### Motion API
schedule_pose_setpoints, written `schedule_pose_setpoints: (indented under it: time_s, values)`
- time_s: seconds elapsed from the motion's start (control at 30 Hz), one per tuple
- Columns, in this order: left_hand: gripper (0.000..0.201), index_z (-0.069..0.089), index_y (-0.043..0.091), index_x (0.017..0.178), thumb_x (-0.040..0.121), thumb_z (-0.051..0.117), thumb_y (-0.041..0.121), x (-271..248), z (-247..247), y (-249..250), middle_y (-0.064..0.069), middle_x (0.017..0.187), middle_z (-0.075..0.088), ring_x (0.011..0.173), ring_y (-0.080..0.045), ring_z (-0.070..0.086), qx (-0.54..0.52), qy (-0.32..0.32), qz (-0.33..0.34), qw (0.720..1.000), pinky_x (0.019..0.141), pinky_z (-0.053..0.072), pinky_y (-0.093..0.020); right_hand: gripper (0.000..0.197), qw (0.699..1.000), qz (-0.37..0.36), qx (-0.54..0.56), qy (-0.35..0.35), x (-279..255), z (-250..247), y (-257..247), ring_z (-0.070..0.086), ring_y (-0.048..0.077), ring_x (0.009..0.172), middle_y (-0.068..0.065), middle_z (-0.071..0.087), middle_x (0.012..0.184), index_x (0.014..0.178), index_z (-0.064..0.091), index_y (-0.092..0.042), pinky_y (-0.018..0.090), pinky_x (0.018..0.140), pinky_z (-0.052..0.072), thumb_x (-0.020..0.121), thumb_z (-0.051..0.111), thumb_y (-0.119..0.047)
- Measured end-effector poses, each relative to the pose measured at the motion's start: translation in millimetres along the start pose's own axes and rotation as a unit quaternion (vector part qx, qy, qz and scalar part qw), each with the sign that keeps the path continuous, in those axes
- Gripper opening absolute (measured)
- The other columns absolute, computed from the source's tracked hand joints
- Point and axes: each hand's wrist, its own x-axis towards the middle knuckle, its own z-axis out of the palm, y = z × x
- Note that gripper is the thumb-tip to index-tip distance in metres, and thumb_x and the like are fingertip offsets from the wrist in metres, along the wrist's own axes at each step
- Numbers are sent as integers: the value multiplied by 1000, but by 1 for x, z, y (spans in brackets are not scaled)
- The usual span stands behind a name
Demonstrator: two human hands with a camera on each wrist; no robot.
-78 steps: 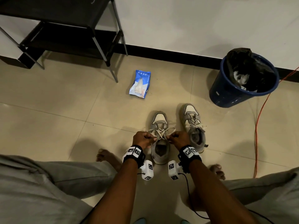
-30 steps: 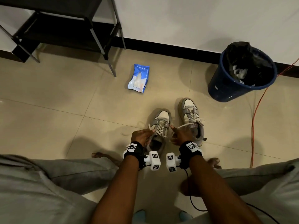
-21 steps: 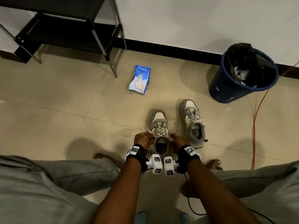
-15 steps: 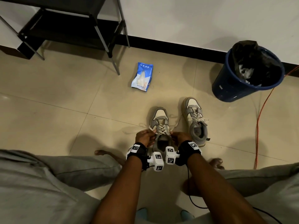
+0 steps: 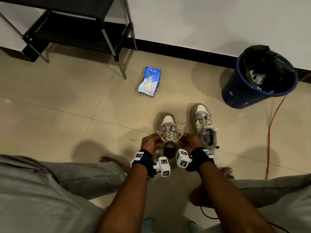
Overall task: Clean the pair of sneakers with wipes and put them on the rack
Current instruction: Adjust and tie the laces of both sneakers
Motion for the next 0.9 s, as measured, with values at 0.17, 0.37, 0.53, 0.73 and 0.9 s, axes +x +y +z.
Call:
schedule_pose_setpoints:
  time_s: [0.17, 0.37, 0.53, 0.73, 0.9]
  values:
    - [16, 67, 6, 87, 89, 69, 22, 0, 24, 25, -8, 71, 67, 66, -23, 65, 253, -41, 96, 962, 60, 55, -31, 15, 994, -88, -29, -61, -14, 23, -21, 63, 13, 65, 0, 66, 69, 91, 65, -6, 25, 69, 54, 93, 51, -3]
    - [23, 76, 19, 79, 83, 69, 40, -2, 41, 39, -4, 80, 69, 82, -27, 65, 647, -126, 218, 719, 64, 43, -28, 10, 948, -183, -215, -144, -24, 39, -26, 64, 22, 69, 11, 69, 82, 92, 67, -2, 32, 68, 54, 88, 58, 1]
    - [19, 80, 25, 92, 77, 77, 36, -2, 30, 41, -2, 97, 74, 92, -25, 67, 653, -56, 271, 705, 75, 51, -30, 22, 895, -166, -388, -142, -27, 41, -28, 54, 19, 49, 9, 60, 63, 74, 61, -8, 24, 49, 43, 90, 54, 5]
    - [18, 79, 30, 90, 78, 67, 25, 0, 33, 42, 4, 95, 75, 94, -22, 68, 609, 53, 284, 738, 78, 55, -31, 17, 912, -76, -363, -175, -33, 38, -23, 65, 31, 51, 19, 64, 65, 82, 56, -2, 40, 59, 55, 93, 44, 6]
    - [43, 73, 17, 87, 78, 66, 58, -5, 40, 42, -6, 94, 73, 93, -31, 67, 604, 148, 180, 762, 71, 50, -33, 11, 925, -55, -331, -179, -35, 35, -26, 66, 37, 62, 26, 65, 79, 86, 54, -6, 41, 64, 55, 93, 47, -1]
